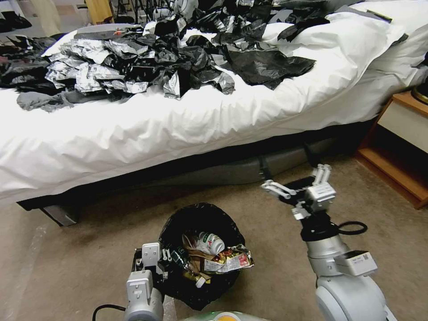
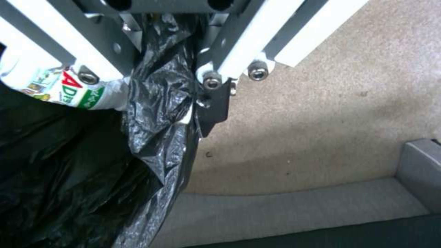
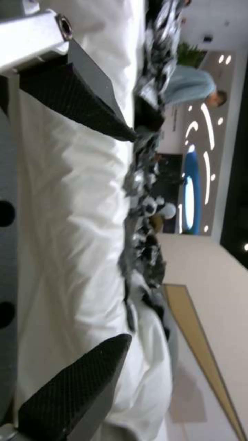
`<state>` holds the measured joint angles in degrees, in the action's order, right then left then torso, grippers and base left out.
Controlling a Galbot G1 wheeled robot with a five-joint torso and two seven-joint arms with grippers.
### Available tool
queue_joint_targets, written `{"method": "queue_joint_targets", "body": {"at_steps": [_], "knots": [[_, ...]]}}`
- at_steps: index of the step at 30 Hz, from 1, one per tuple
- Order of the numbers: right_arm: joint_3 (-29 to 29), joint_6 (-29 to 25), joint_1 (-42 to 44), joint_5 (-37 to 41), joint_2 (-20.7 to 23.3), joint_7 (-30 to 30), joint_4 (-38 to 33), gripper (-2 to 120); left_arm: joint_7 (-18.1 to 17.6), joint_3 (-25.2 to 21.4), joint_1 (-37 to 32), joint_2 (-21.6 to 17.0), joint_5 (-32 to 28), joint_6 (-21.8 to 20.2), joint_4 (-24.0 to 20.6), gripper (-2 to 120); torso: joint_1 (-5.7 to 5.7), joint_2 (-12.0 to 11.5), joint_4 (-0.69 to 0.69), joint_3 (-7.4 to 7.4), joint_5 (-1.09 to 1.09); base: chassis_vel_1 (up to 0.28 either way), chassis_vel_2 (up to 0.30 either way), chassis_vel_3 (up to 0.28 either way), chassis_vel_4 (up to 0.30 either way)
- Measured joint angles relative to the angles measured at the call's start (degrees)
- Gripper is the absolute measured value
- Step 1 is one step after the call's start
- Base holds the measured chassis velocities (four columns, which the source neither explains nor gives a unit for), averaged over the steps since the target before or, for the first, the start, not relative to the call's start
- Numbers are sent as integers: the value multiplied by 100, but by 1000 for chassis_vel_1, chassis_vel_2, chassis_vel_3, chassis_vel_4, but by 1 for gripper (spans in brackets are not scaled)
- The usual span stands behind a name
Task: Pick up the trash bin, then pick up the garbage from the floor and place it into the trash bin.
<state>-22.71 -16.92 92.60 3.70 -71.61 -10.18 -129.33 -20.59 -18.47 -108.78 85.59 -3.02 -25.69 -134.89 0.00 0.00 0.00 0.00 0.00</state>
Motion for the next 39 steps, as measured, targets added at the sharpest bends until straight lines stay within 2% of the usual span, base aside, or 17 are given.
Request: {"method": "queue_joint_targets", "body": {"at_steps": [5, 9, 16, 19, 21, 39], "knots": [[8, -272, 135, -86, -206, -126, 705, 100, 1, -15, 12, -14, -28, -47, -48, 2, 0, 0, 0, 0, 1, 0, 0, 0, 0], [69, -344, 315, -35, -220, -64, 909, 100, 9, -17, 18, -16, -22, -71, -53, 2, 0, 0, 0, 0, 1, 0, 0, 0, 0], [93, -370, 473, -48, -170, 181, 942, 100, 20, -16, 18, -17, -16, -89, -62, 2, 0, 0, 0, 0, 0, 0, 0, 0, 0], [71, -353, 640, -118, -96, 600, 877, 100, 23, -14, 26, -7, -14, -103, -81, 2, 0, 0, 0, 0, -1, 48, 37, 58, 50], [86, -321, 680, -143, -78, 657, 856, 100, 24, -14, 26, -5, -14, -105, -90, 2, 0, 0, 0, 0, 0, 51, 54, 67, 66], [167, -141, 658, -239, -92, 713, 790, 100, 25, -51, 27, 5, -18, -94, -130, 2, 0, 0, 1, 0, 0, 106, 104, 109, 105]]}}
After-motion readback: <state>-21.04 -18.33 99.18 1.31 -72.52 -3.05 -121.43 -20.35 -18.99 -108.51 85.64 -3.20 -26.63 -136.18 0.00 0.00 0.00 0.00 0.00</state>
